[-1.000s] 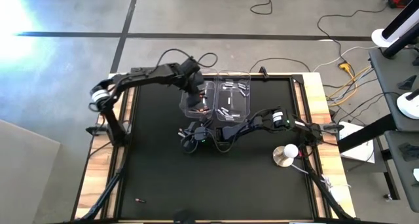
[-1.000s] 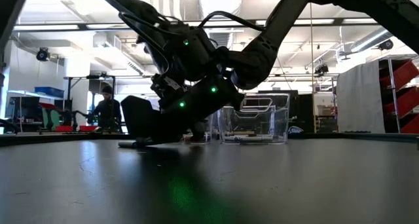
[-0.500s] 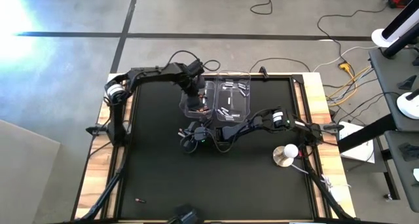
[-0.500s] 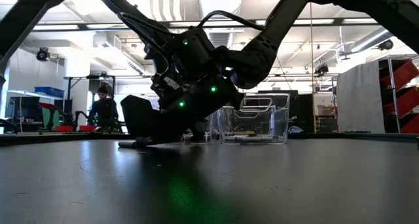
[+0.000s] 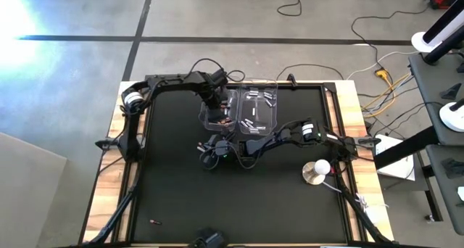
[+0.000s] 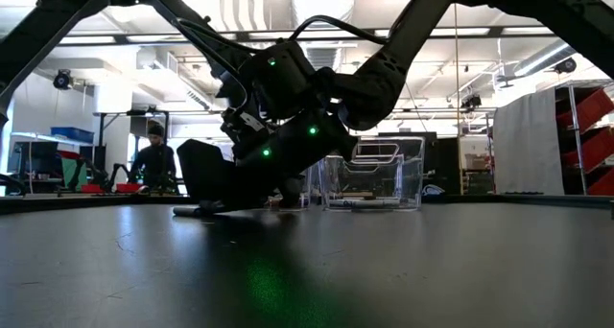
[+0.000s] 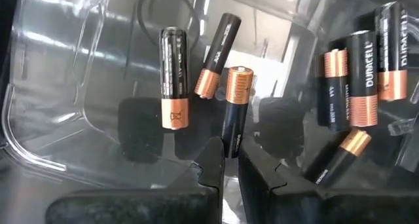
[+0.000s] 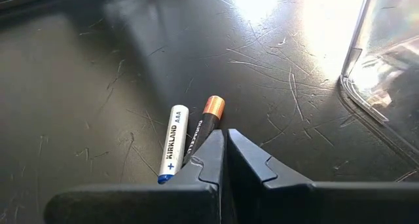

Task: Sort batteries
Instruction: Put the black battery into the left transparent bin, then put the white battery into the right transparent bin

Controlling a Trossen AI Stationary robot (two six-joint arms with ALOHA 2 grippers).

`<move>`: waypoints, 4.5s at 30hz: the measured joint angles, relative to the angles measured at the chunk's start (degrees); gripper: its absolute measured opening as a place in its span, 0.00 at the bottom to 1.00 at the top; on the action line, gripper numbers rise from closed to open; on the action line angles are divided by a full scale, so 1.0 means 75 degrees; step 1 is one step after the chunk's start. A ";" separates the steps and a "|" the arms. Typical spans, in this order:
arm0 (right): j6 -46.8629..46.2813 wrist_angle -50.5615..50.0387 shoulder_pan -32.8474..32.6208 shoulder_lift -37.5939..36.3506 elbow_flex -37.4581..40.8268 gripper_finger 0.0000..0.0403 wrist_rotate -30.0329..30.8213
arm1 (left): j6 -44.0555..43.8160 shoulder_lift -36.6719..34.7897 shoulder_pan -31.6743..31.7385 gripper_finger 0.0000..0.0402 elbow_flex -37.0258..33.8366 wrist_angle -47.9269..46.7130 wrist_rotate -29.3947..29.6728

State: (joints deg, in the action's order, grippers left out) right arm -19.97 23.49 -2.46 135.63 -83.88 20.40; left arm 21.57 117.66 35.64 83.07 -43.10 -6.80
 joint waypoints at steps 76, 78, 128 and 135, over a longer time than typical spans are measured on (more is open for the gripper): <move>0.0512 -0.0213 -0.0067 -0.0163 0.0015 0.03 -0.0024 | -0.2437 -0.5118 -0.1609 0.29 0.1600 -0.2466 -0.0963; 0.0530 -0.0210 -0.0067 -0.0169 0.0015 0.03 -0.0030 | -0.2878 -0.5811 -0.1989 0.29 0.0939 -0.2217 -0.0739; 0.0405 -0.3171 -0.0977 -0.0178 -0.2011 0.03 -0.0523 | -0.6176 -0.6908 -0.8136 0.29 -0.7395 0.1893 0.0635; 0.0097 -0.3295 -0.1225 -0.0181 -0.2011 0.03 -0.0523 | -0.6285 -0.5597 -0.8378 0.28 -0.7097 0.1922 0.1141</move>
State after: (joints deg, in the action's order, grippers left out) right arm -19.24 -1.22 -11.65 134.28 -98.96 16.48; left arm -25.56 75.68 -27.20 29.84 -28.68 1.76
